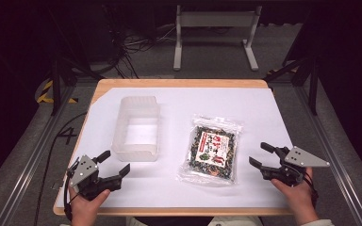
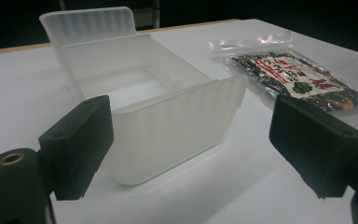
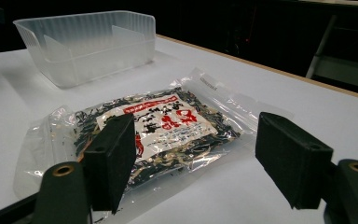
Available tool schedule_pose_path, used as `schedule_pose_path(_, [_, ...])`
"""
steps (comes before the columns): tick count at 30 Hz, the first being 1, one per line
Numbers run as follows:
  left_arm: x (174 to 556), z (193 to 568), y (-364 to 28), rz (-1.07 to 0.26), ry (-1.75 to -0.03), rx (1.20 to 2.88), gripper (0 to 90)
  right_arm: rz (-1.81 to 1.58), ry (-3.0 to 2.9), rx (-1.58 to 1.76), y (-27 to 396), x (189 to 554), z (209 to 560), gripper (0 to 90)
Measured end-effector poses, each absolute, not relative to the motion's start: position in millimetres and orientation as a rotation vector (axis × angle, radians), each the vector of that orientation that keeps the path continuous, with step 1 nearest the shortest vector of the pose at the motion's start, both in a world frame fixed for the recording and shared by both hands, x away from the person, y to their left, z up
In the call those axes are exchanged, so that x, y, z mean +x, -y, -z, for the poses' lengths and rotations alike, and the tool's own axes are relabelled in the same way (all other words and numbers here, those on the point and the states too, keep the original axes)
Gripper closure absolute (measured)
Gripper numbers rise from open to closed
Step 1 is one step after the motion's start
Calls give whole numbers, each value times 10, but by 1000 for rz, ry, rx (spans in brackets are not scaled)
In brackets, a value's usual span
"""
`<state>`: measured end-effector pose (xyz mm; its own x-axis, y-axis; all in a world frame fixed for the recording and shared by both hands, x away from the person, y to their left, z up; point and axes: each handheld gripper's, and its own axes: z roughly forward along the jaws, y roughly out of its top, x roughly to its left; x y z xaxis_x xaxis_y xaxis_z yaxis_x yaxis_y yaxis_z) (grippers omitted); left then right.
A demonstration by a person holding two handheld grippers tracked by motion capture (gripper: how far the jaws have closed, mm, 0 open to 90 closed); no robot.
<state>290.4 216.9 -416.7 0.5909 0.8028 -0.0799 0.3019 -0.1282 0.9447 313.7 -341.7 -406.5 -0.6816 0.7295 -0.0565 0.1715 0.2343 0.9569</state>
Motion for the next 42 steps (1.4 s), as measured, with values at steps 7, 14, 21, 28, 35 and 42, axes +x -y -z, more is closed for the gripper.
schedule_pose_path(7, [2853,4099,-2062,-589,-876,1716,141,-1433,-2019,857,3414,3265,4008,301])
schedule_pose_path(14, [2854,4075,-2017,-614,-863,1727,142,-1386,-2039,912,3383,3484,3924,327])
schedule_pose_path(21, [2870,4090,-2009,-616,-864,1737,145,-1322,-2049,1001,3373,3823,3823,332])
schedule_pose_path(28, [2870,4082,-1998,-538,-857,1715,148,-1333,-2109,1050,3369,4100,3844,326])
schedule_pose_path(35, [2857,4057,-1937,-493,-828,1713,148,-1377,-2110,1147,3404,4347,3910,321])
schedule_pose_path(42, [2868,4032,-1834,-460,-793,1722,147,-1350,-2119,1196,3418,4511,4020,314])
